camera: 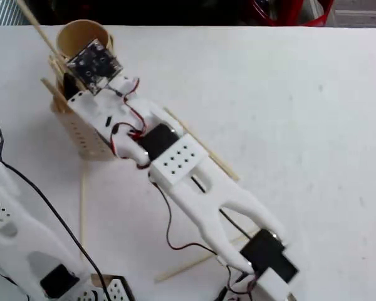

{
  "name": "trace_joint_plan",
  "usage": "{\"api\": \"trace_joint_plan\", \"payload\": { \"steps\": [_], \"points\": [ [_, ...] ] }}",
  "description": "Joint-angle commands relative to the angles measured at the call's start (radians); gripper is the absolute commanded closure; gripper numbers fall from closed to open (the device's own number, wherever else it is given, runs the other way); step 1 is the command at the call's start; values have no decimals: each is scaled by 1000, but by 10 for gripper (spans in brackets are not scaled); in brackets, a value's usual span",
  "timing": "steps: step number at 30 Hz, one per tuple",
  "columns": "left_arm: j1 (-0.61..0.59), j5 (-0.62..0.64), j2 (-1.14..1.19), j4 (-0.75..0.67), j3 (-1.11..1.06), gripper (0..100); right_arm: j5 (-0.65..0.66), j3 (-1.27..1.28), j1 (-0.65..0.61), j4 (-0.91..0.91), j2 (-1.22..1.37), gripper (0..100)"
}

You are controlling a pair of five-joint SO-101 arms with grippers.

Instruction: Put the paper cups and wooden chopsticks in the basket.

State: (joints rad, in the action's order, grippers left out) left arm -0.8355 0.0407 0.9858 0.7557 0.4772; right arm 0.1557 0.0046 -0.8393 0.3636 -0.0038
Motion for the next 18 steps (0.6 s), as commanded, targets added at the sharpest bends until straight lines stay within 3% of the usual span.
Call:
{"api": "trace_joint_plan", "payload": {
  "steps": [1,3,8,14,18],
  "points": [
    [30,6,171,2,-9,872,-3,34,31,58,-168,821],
    [30,6,171,2,-9,872,-2,68,33,82,-228,790],
    [27,6,173,5,-9,872,8,158,33,217,-386,820],
    [19,6,171,2,-9,872,341,187,101,768,-547,854],
    [19,6,179,3,-9,872,470,189,196,1050,-506,854]
  ]
}}
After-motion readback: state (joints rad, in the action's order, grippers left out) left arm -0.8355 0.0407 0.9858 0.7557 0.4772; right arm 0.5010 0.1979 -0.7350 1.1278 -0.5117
